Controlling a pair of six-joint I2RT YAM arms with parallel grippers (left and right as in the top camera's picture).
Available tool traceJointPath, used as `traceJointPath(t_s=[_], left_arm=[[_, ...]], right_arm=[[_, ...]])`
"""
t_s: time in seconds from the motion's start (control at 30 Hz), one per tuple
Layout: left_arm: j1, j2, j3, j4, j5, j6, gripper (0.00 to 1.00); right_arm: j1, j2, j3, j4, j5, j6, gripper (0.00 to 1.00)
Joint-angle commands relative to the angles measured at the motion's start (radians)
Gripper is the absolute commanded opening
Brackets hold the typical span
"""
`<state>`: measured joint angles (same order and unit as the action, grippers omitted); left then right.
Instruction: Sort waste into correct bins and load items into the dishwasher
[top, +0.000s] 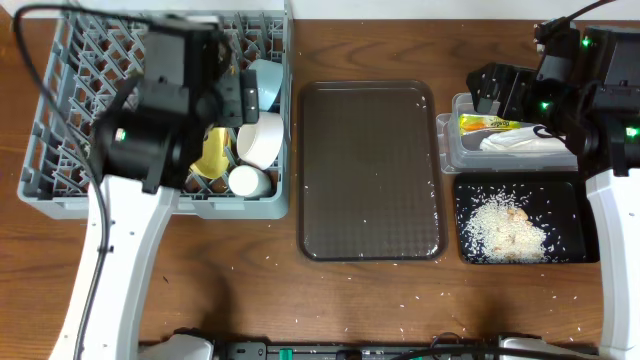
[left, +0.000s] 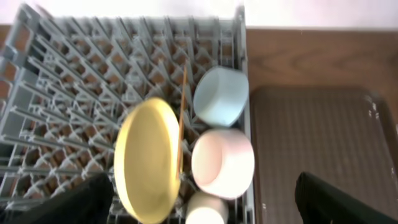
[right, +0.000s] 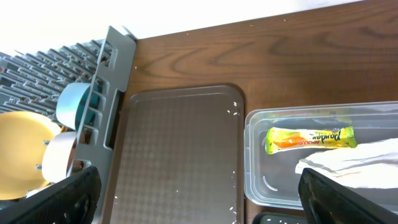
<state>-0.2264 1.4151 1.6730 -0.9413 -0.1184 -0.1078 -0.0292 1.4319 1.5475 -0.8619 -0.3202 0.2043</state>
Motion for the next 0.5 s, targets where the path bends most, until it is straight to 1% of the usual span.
traceJointPath(t_s=[0.0, 0.2, 0.33, 0.47], left_arm=[[0.038, -0.115, -0.143, 0.108, -0.005, -0.002, 0.93], [0.112, -0.330, -0.461, 0.351, 0.007, -0.003, 0.94], [0.161, -0.491, -0.668, 0.470, 0.007, -0.010, 0.94], [0.208, -0.692, -0.884, 0.569, 0.007, -0.010, 0.94]], right_arm=[[0.004, 0.002, 0.003, 0.001, 0.002, -0.003, 0.99], [0.004, 0.002, 0.003, 0.001, 0.002, -0.003, 0.99], [0.004, 0.002, 0.003, 0.001, 0.002, -0.003, 0.99], [0.004, 0.002, 0.003, 0.001, 0.002, -0.003, 0.99]])
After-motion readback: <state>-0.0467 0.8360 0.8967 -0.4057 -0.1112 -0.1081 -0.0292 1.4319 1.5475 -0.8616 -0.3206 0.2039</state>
